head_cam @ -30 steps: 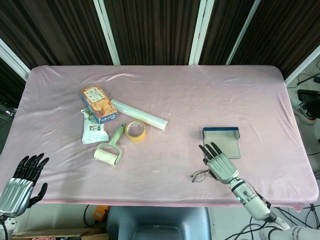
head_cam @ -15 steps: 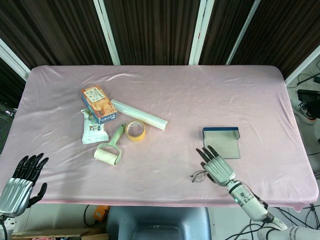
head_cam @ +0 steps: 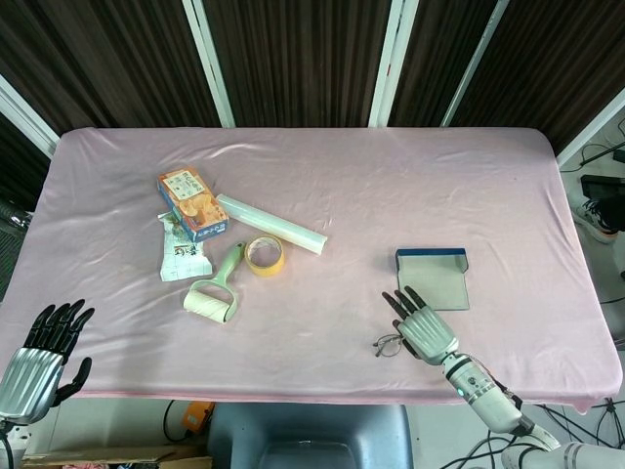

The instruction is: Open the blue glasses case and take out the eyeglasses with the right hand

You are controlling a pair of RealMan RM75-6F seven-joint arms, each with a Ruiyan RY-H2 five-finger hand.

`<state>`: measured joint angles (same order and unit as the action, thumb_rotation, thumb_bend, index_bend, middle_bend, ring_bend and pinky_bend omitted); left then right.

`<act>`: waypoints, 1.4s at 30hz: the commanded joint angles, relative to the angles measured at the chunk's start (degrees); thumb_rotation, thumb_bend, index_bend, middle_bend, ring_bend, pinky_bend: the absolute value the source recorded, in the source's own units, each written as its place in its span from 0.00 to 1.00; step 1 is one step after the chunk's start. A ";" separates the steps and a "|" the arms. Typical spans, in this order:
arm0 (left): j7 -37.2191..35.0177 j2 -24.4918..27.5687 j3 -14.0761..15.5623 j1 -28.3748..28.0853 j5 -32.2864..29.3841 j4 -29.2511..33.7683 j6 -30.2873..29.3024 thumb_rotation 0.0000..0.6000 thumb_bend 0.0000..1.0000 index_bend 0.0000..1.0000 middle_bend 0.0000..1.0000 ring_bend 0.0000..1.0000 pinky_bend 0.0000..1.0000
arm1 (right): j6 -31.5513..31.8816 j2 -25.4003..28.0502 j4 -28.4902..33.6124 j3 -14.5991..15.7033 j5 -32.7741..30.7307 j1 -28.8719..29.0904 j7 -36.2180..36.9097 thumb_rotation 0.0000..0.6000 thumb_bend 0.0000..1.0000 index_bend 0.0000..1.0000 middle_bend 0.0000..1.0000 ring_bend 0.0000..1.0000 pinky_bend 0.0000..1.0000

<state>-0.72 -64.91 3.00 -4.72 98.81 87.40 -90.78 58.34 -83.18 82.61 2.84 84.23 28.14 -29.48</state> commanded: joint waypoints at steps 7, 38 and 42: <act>-0.09 0.01 -0.02 0.05 0.04 -0.05 -0.13 1.00 0.45 0.00 0.00 0.00 0.00 | 0.22 -0.11 0.02 0.04 0.28 -0.13 -0.02 1.00 0.67 0.70 0.10 0.00 0.00; -2.67 0.58 -0.14 0.62 0.23 -1.17 -1.82 1.00 0.45 0.00 0.00 0.00 0.00 | -4.41 -25.08 -5.57 -12.95 -7.81 12.50 -3.09 1.00 0.67 0.69 0.10 0.00 0.00; -3.01 0.53 -0.14 0.60 0.30 -1.61 -1.87 1.00 0.45 0.00 0.00 0.00 0.00 | -4.63 -29.06 -10.16 -13.02 -8.75 13.62 -3.49 1.00 0.67 0.63 0.10 0.00 0.00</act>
<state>-3.73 -64.37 2.86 -4.12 99.10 85.79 -92.65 54.37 -109.38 75.40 -9.73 76.63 40.42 -32.49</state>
